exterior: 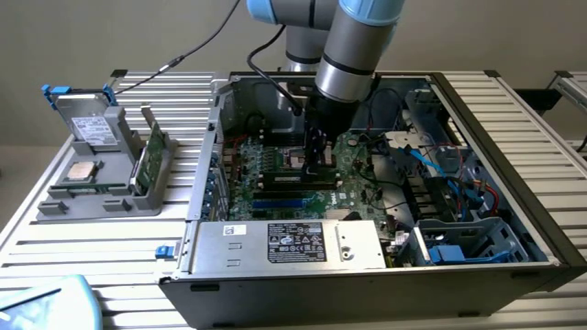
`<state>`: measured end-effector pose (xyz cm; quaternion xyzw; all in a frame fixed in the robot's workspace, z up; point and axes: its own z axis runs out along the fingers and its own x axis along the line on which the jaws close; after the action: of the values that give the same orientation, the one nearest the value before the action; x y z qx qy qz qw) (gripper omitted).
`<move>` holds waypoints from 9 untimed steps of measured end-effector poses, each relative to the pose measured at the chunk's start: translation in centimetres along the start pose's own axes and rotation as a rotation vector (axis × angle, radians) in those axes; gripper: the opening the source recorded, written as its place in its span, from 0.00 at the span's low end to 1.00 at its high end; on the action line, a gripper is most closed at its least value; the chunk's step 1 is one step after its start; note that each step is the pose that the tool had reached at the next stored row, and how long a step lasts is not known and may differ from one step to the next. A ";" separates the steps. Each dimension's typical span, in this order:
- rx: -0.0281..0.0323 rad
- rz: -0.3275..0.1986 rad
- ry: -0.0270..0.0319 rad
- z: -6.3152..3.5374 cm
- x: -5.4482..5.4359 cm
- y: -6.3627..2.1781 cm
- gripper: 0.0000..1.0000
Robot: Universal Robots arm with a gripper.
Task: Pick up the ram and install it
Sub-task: 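Insert the ram into the slot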
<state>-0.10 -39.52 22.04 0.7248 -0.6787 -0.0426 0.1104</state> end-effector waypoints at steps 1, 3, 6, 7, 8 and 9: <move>-0.0009 0.000 0.0002 -0.02 0.0 -0.06 0.14; -0.0016 0.000 0.0000 -0.05 0.0 -0.21 0.14; -0.0022 0.001 -0.0002 -0.08 0.1 -0.36 0.14; -0.0024 0.001 -0.0002 -0.08 0.1 -0.36 0.14; -0.0026 0.001 -0.0003 -0.08 0.1 -0.36 0.14; -0.0027 0.001 -0.0004 -0.07 0.1 -0.36 0.14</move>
<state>0.27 -39.55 22.04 0.7243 -0.6790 -0.0436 0.1113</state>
